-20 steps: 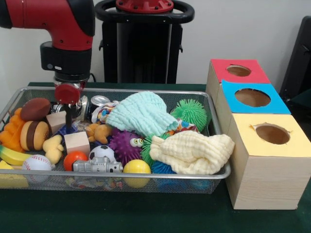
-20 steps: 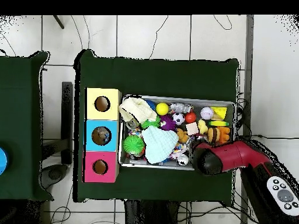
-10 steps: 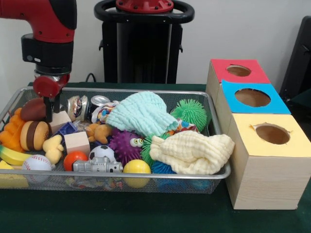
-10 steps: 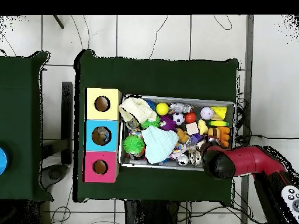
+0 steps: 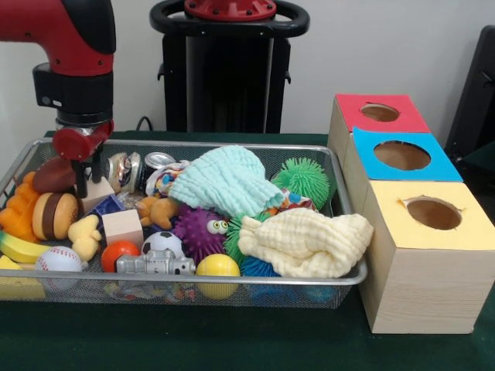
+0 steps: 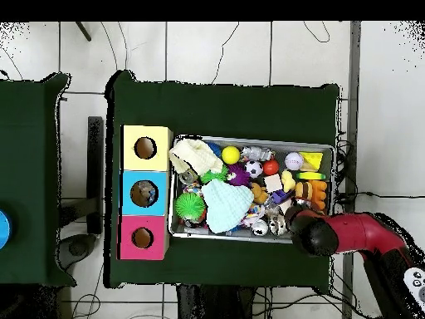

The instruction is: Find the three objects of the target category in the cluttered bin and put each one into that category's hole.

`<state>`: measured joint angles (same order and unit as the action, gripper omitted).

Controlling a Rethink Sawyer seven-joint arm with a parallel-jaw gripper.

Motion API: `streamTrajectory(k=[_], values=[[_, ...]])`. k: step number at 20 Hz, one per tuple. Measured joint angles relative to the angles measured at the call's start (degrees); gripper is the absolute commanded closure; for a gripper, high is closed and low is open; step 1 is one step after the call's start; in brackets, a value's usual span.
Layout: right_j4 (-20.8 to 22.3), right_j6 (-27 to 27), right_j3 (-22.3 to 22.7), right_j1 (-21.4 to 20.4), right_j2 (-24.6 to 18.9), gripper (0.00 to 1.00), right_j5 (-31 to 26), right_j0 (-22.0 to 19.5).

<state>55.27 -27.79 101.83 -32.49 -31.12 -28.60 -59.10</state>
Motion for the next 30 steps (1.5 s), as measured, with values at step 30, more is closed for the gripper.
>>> streamTrajectory(k=[30], values=[[-3.1,0.0,10.4,-8.1,-4.4,0.00,0.0,-0.1]])
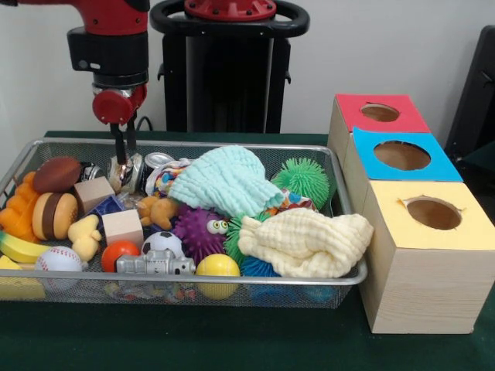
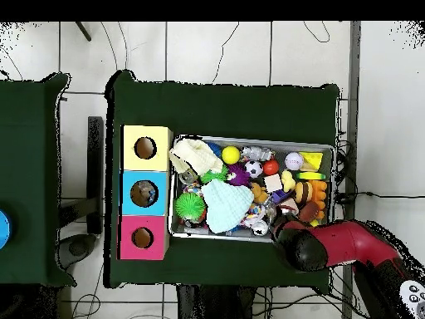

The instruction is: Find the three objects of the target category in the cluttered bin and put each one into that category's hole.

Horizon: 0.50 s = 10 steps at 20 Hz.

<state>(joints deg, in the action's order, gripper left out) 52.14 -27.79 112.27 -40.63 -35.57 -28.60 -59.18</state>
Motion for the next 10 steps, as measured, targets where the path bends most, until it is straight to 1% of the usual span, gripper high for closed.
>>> streamTrajectory(k=[10], values=[[0.1,0.0,0.3,-0.2,-0.2,0.00,0.2,0.4]])
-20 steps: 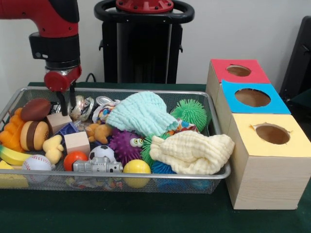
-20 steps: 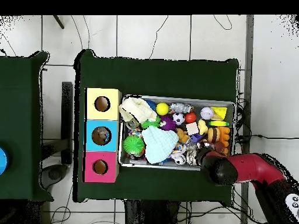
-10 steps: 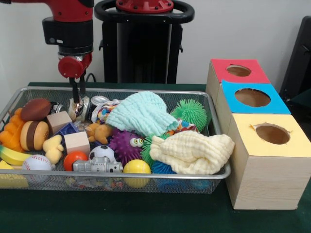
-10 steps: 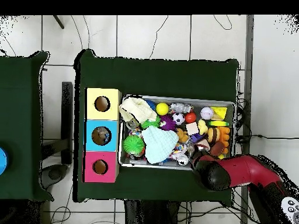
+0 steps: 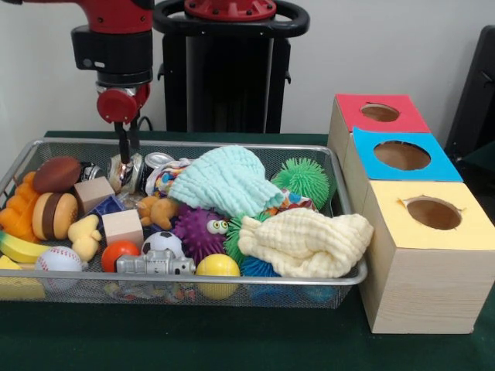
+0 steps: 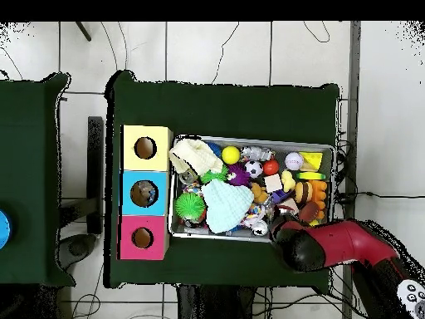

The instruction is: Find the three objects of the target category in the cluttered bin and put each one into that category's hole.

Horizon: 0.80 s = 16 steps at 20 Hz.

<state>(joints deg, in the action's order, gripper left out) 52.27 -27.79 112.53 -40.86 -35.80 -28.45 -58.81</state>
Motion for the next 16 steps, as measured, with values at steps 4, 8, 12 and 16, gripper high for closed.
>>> streamTrajectory(k=[4,8,12,16], values=[[0.1,0.0,0.0,0.2,-0.1,0.00,0.6,0.0],[0.1,0.0,0.0,0.8,-0.3,0.00,1.9,0.0],[0.1,0.0,0.0,1.3,-0.3,0.00,2.6,0.0],[0.1,0.0,0.0,2.2,-0.3,0.00,3.6,0.0]])
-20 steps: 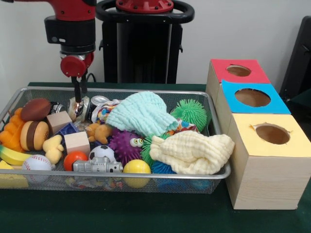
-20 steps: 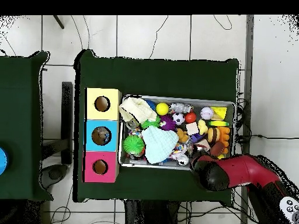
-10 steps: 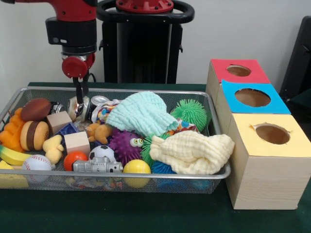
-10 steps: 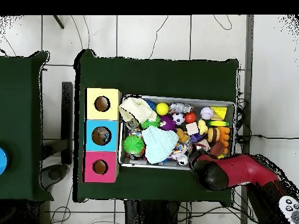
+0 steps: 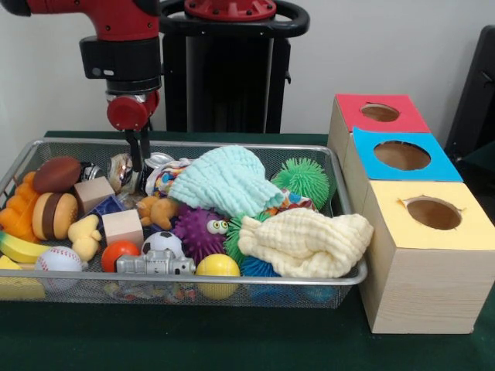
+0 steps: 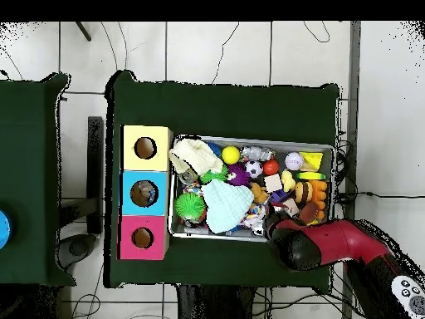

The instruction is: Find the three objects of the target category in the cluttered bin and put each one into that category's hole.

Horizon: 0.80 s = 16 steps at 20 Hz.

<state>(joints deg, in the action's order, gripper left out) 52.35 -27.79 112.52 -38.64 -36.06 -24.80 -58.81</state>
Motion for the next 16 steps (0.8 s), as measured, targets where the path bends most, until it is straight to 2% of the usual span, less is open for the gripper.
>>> streamTrajectory(k=[7,16], values=[[0.2,0.0,0.0,0.9,0.0,0.00,1.1,0.1],[2.4,0.0,-0.4,1.6,-0.1,0.00,1.7,0.0]])
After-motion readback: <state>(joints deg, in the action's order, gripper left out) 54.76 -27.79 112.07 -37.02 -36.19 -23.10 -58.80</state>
